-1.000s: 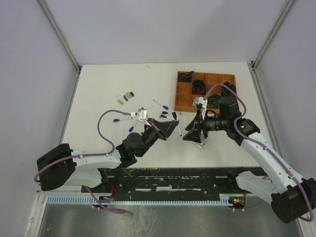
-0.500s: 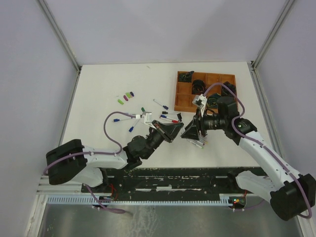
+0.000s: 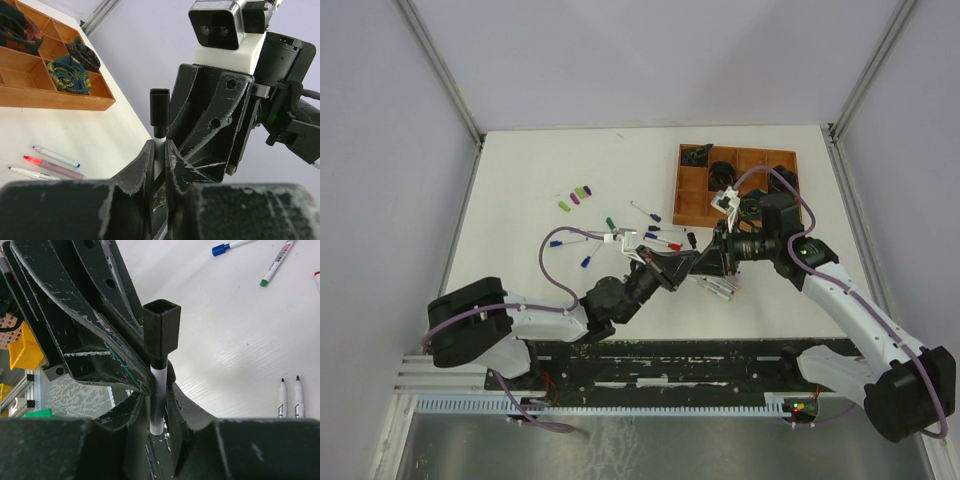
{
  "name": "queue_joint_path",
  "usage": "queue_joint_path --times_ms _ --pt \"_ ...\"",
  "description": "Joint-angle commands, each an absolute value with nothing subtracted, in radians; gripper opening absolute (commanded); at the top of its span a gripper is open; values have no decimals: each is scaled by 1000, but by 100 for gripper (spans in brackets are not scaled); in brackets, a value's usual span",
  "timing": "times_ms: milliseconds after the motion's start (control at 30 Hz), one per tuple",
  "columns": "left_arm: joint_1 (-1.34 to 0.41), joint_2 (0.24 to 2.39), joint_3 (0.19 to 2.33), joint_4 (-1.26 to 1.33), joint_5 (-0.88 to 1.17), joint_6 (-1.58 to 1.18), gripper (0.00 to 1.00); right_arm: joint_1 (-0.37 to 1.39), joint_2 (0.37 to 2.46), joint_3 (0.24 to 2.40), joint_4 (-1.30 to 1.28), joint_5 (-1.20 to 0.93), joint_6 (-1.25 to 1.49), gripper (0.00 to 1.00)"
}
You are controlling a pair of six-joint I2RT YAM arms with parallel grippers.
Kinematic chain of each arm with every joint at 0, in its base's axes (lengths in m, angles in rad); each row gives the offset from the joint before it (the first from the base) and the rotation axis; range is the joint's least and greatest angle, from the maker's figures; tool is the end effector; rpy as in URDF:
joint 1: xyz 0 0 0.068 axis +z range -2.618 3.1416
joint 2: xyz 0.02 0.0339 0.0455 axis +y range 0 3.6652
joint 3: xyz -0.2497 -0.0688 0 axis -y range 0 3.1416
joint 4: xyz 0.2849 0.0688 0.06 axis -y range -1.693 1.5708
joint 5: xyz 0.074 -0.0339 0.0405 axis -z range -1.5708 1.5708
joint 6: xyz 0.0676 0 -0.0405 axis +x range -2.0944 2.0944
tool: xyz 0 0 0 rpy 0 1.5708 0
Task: Open the pen caps
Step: Pick up the pen from the center of the board.
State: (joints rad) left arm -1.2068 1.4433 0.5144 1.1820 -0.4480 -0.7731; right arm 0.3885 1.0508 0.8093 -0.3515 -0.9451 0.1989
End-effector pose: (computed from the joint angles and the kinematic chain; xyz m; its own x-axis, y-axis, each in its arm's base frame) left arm 0.1475 -0.3050 0.2027 -0.4201 -0.6652 -0.6172 0.5582 0.3467 -0.7537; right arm 0.2394 0.1572 0.2568 -0.6738 -0.1507 -0.7234 -0.7251 0.3236 0.6079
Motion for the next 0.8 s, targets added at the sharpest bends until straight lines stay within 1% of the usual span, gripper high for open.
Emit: queue_joint_path --times_ms 0,67,167,200,267,367,433,567,633,767 --pt "-1216 1449 553 1265 -480 -702 3 383 1064 826 -315 -977 219 26" --pt "-1218 1447 553 1264 -482 -698 3 381 1067 828 -322 -980 217 21" --pt "-1216 1442 553 1263 -486 -693 3 382 1068 832 -331 -982 207 2" --pt "-1216 1441 551 1265 -488 -693 4 381 1069 834 -335 -982 204 2" --pt "-1216 1435 547 1263 -494 -697 14 381 1066 838 -345 -979 193 1" --pt "-1217 1414 527 1256 -516 -721 42 374 1059 852 -371 -979 171 1" --pt "-1217 1390 507 1243 -537 -739 56 370 1051 863 -393 -979 153 1" --pt "-1216 1309 474 1155 -563 -752 75 365 1029 885 -460 -962 84 1" --pt "-1208 1258 474 1065 -549 -734 81 366 1024 899 -507 -959 23 1" --pt "-1189 1176 476 1012 -424 -660 85 365 1032 922 -581 -969 -79 1"
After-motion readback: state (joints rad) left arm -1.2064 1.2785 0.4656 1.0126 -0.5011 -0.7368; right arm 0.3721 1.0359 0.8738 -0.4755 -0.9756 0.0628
